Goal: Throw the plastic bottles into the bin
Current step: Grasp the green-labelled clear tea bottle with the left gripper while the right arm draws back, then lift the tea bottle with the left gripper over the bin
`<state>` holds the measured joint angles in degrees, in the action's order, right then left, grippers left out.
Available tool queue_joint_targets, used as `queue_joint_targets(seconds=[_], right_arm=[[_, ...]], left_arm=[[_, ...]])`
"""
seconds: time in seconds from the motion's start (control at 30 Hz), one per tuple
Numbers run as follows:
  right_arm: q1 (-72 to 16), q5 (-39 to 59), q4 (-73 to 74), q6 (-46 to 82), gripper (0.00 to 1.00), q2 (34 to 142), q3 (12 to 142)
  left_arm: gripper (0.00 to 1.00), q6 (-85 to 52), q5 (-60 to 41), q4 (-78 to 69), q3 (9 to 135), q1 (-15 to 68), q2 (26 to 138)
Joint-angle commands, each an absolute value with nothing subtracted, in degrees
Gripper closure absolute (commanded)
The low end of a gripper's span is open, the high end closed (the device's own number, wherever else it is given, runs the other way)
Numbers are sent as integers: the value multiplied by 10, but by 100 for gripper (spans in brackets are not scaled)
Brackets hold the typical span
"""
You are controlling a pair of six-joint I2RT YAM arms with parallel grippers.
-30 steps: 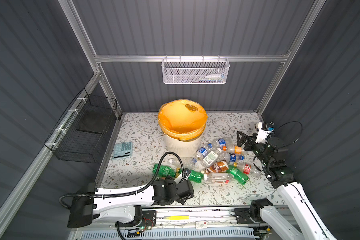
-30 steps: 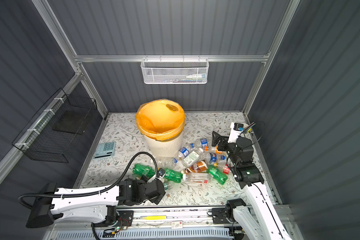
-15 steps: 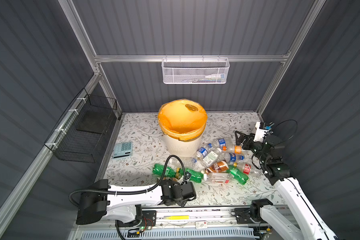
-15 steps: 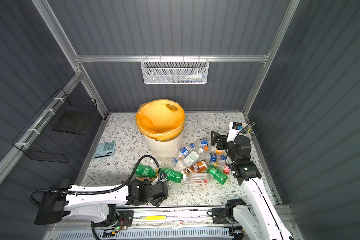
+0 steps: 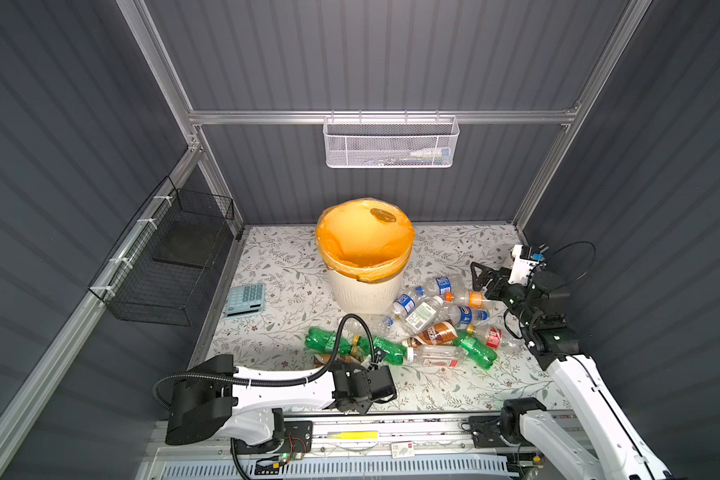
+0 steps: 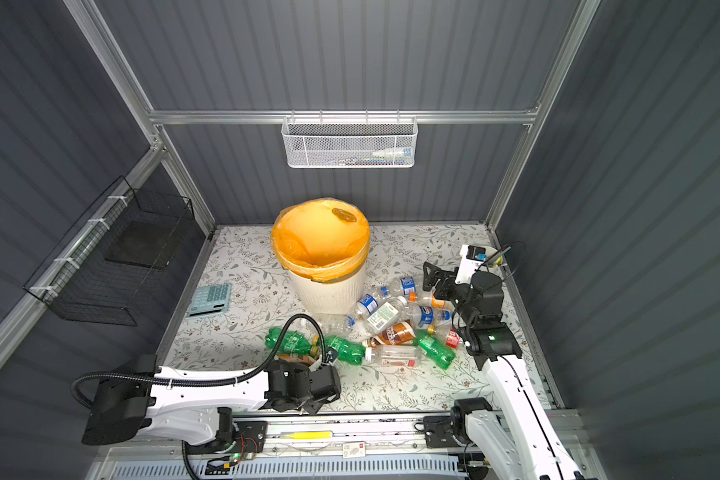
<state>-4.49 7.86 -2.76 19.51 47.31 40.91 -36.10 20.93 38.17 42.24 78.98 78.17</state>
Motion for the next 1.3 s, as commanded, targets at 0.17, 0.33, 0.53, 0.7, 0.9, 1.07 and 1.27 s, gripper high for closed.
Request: queue_joint_targets(seconds=[0.17, 0.33, 0.53, 0.7, 0.9, 1.07, 1.27], right_arm=[[-20, 100, -17, 201, 1, 460, 404], [0, 110, -17, 206, 1, 452, 405], [21, 116, -18, 205, 1, 442, 412], [35, 126, -20, 205, 1, 434, 425], [46, 127, -19, 210, 1, 423, 432], [49, 129, -23, 211, 1, 418, 434], [49, 174, -8, 234, 1, 438, 427]], left_arm=[[57, -343, 193, 364, 435, 791, 774], [61, -321, 240, 380, 470, 790, 697], [60, -200, 415, 427, 606, 790, 596], [60, 36, 533, 297, 725, 790, 531], [60, 319, 467, -50, 732, 790, 481], [60, 394, 457, -149, 747, 789, 541], [60, 123, 269, -48, 731, 528, 609]])
